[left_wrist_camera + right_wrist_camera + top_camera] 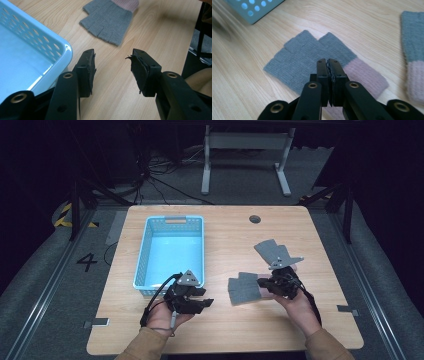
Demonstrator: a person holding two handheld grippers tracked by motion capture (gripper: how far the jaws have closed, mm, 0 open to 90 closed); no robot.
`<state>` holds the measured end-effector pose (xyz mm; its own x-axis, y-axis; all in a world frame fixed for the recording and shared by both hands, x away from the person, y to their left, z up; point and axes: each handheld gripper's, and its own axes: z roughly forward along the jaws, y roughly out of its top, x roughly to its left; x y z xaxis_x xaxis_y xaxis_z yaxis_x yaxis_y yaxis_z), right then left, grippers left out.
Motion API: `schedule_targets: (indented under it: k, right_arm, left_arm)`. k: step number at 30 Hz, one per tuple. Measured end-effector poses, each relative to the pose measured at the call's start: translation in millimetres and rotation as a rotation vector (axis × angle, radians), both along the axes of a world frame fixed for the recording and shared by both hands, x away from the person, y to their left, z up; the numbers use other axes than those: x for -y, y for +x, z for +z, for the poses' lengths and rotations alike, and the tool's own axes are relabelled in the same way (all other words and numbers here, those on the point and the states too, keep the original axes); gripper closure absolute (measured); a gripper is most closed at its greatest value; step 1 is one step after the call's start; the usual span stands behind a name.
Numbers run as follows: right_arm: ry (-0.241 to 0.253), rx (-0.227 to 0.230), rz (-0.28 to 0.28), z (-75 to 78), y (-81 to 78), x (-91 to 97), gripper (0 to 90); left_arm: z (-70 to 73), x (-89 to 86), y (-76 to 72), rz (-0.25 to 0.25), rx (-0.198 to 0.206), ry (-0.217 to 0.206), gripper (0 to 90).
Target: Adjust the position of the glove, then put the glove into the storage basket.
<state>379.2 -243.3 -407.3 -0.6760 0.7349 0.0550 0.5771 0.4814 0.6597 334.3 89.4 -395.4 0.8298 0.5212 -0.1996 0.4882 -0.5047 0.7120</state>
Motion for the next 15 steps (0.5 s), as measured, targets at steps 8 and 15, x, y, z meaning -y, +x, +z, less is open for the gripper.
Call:
schedule_targets:
  k: [8,15]
  right_arm:
    - [0.028,0.018,-0.043,8.6,2.4,17.3,86.4]
    - [0.042,0.027,-0.067,14.9,8.8,18.9,75.4]
  left_arm:
    - [-2.4,-3.2,-0.2,0.007,-0.001,0.017,54.6]
    - [-2.6,0.9,-1.2,-0.006,-0.003,0.016,54.5]
